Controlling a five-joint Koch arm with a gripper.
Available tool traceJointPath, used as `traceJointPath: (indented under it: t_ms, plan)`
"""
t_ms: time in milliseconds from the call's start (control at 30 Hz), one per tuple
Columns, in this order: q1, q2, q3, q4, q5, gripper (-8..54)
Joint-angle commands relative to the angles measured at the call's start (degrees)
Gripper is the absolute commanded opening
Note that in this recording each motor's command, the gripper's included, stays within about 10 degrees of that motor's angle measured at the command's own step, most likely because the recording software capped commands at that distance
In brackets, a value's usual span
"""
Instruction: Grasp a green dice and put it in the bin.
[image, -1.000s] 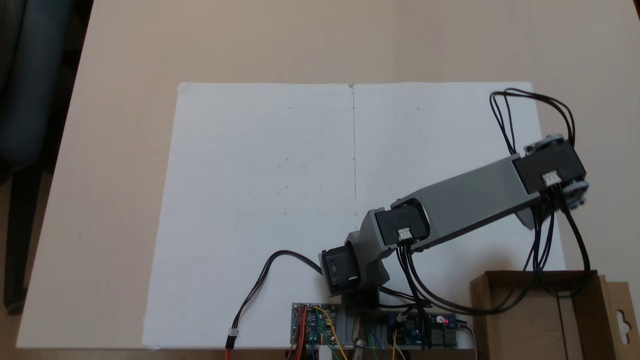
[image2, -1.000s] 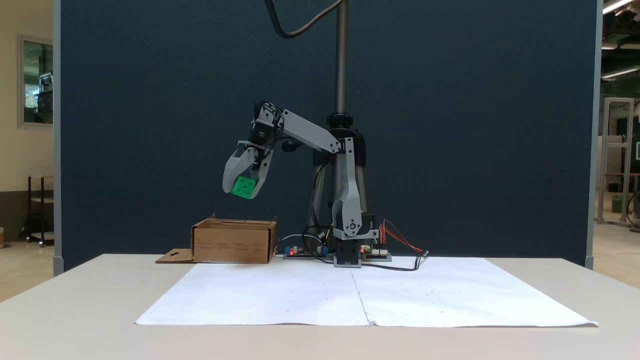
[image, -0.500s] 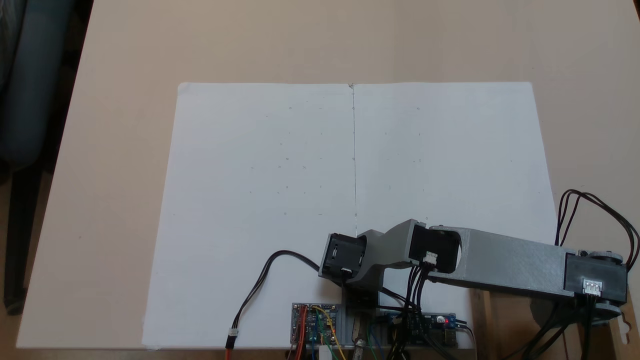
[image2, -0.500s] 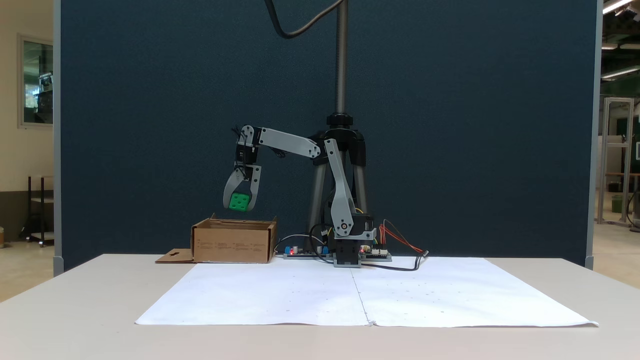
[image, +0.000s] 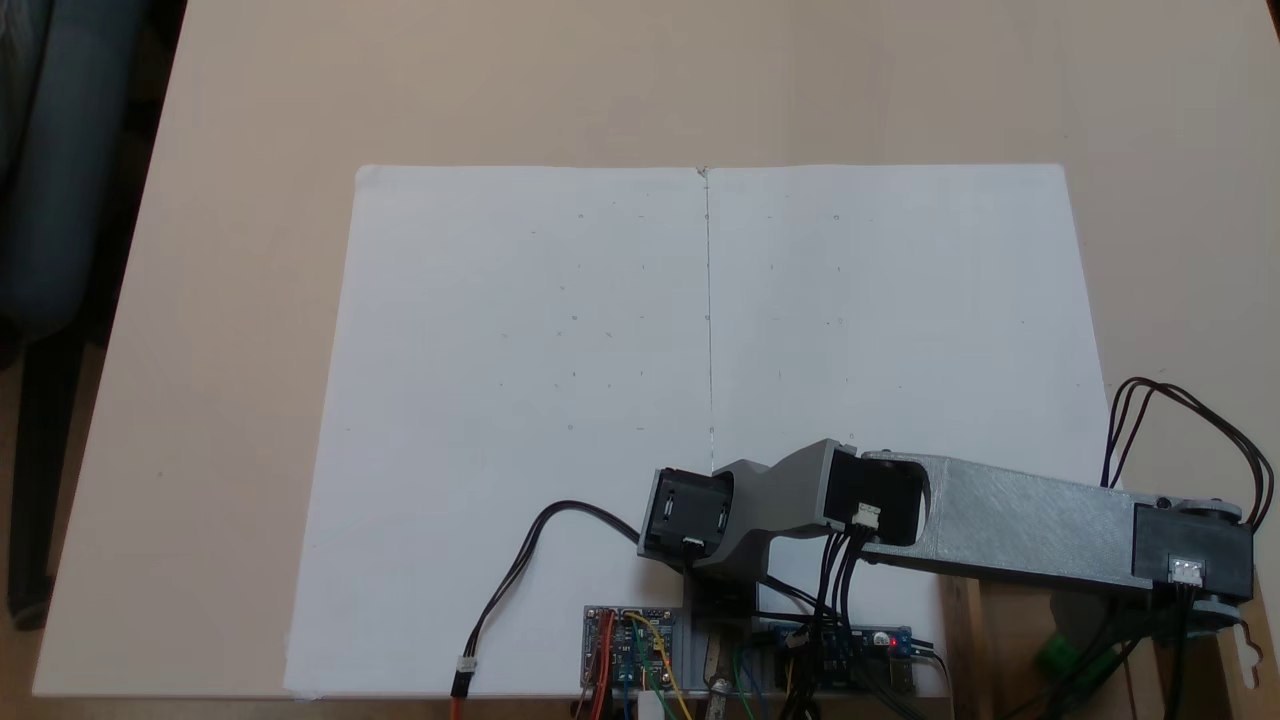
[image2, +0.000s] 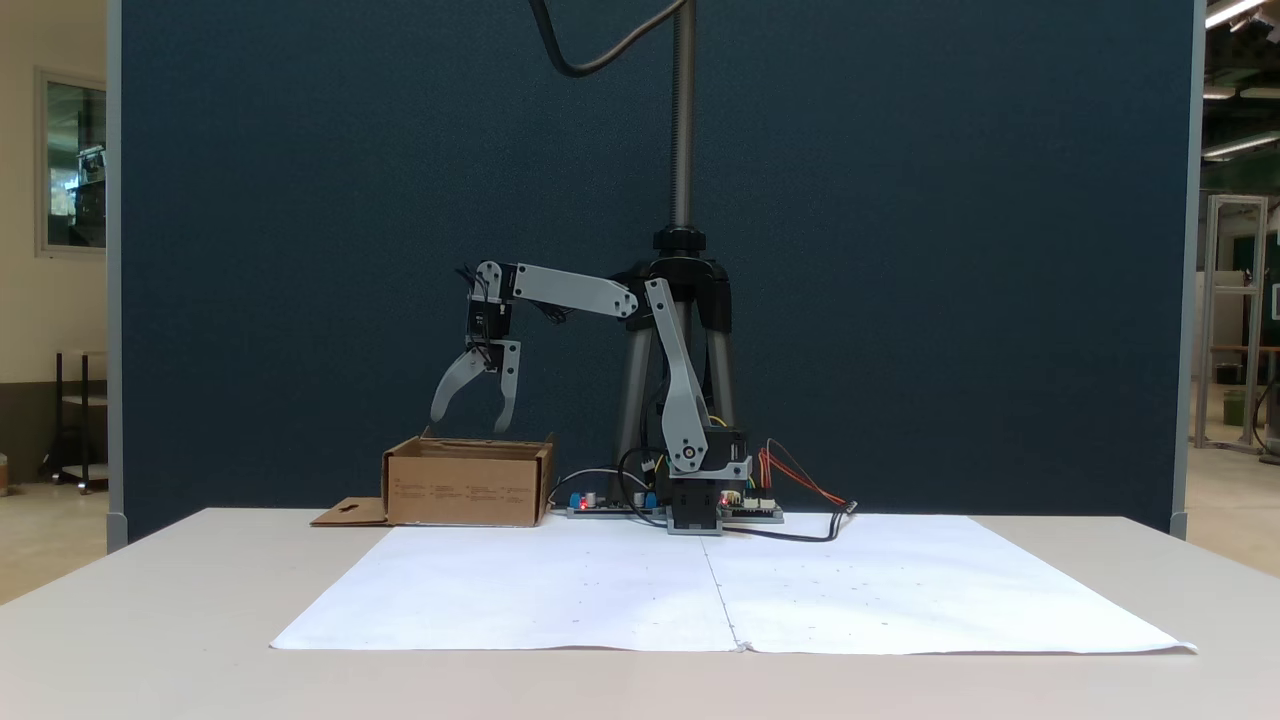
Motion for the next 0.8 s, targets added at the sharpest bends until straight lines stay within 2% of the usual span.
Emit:
traceJointPath:
  t_ms: [0,33,233,333,633,767]
  plan:
    - [-0.4,1.5,-0.7,-4.9,5.7,41.6]
    - [-0.8,1.5,-0.7,-7.0,10.3,41.6]
    - [-6.6,2.8,-0.9,-11.0,21.4,41.6]
    - [-14.9,9.6,-0.9,-10.2,31.0,41.6]
    - [-41.9,21.1,-0.9,-10.6,32.8,41.7]
    - [-57.0,24.2,-0.8,-10.9,32.8,44.2]
